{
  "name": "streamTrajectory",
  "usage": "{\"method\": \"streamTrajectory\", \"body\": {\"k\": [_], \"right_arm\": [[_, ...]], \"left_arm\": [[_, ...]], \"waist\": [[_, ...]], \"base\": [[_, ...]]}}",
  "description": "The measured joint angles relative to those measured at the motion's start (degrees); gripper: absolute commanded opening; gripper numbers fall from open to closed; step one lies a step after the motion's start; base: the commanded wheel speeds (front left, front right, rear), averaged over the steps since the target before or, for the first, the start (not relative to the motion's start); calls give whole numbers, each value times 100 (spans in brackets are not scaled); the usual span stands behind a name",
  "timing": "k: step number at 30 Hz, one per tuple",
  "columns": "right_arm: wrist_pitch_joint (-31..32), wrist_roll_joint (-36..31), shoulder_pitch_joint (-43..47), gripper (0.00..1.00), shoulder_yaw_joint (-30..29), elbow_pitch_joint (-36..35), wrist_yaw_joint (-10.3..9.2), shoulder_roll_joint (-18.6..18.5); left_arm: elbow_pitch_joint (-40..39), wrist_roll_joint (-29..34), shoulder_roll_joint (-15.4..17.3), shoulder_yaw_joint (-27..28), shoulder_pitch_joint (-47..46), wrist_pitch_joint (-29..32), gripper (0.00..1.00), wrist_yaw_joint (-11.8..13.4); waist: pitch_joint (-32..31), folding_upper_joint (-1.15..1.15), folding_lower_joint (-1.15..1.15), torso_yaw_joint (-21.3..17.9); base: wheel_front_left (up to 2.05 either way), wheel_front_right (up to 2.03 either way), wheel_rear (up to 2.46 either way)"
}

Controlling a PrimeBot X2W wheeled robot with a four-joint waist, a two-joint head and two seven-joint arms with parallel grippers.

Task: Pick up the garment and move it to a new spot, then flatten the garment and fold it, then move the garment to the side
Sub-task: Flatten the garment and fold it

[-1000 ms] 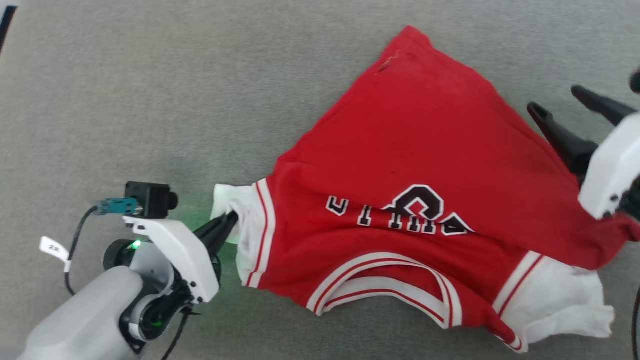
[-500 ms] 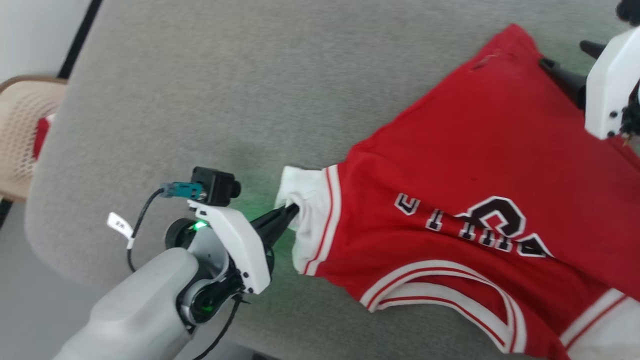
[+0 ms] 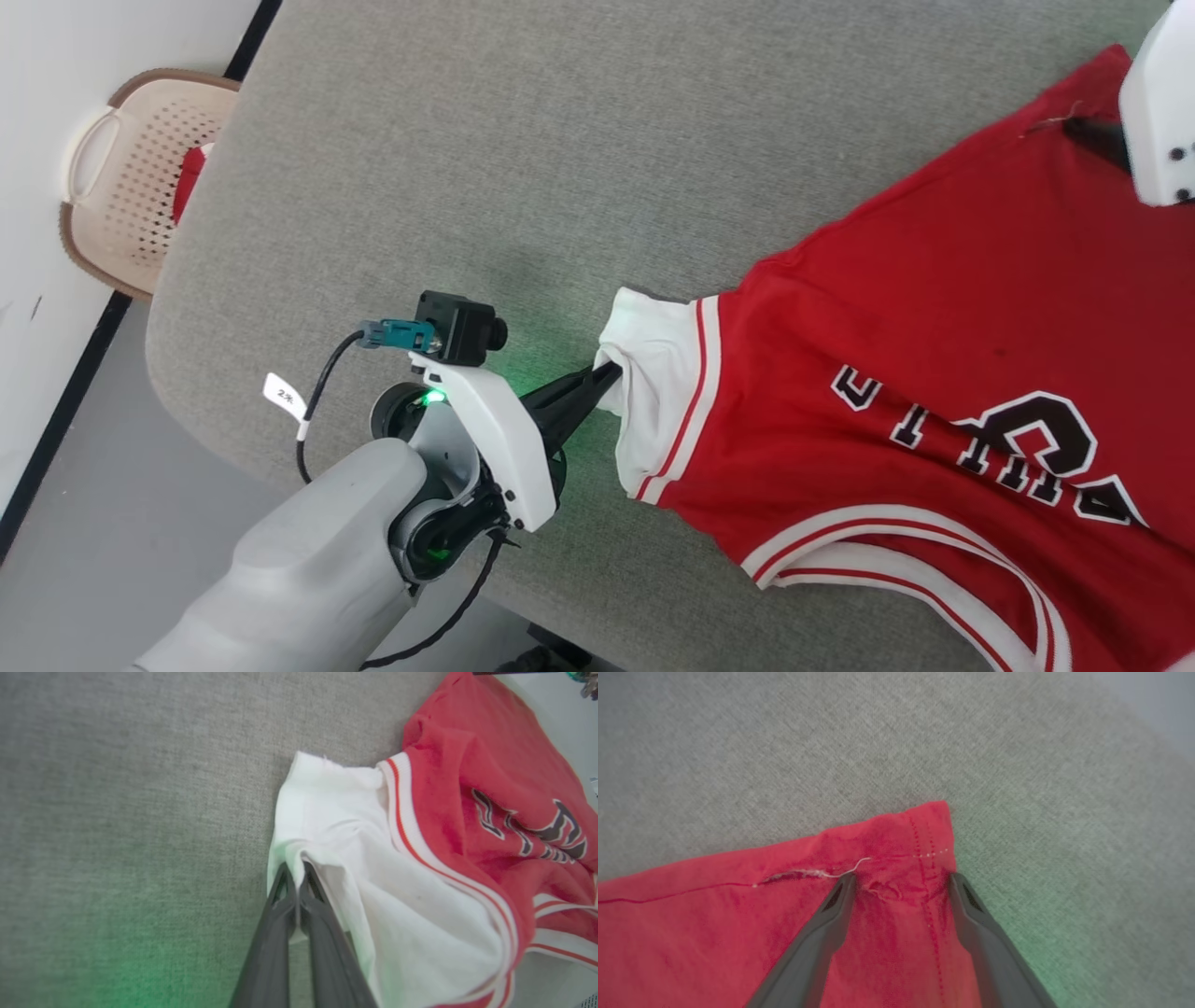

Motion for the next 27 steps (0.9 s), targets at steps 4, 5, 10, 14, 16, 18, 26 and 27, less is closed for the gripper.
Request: {"method": "streamTrajectory", "body": {"k": [4, 5, 10, 14, 16, 18, 26, 27], "right_arm": [[331, 177, -213, 100, 208, 304, 0, 24], [398, 229, -253, 66, 256, 346, -1, 37], [336, 376, -360, 0, 291, 565, 1, 114], [204, 458, -454, 0, 382, 552, 1, 191], [149, 488, -464, 0, 403, 524, 1, 208], [66, 519, -489, 0, 486, 413, 1, 207], [-383, 739, -593, 0, 733, -312, 1, -91], [-448, 789, -595, 0, 737, -408, 1, -146]], "left_arm": [[131, -48, -86, -43, -52, -25, 0, -29], [155, -55, -94, -51, -59, -26, 0, -35], [287, -158, -54, -89, -147, -29, 0, -57], [311, -205, 151, -79, -307, 66, 0, -54], [305, -207, 222, -73, -359, 108, 0, -52], [292, -207, 374, -57, -516, 227, 0, -49], [119, -114, 1145, 165, -1446, 823, 0, 130], [90, -110, 1229, 214, -1574, 899, 0, 176]], "waist": [[25, 0, 0, 52], [21, 0, 0, 50], [-12, 0, 0, -33], [-73, 0, 0, -188], [-92, 0, 0, -236], [-136, 0, 0, -338], [-365, 0, 0, -849], [-396, -1, 0, -925]], "base": [[0, 0, 0], [0, 0, 0], [0, 0, 0], [0, 0, 0], [0, 0, 0], [0, 0, 0], [0, 0, 0], [0, 0, 0]]}}
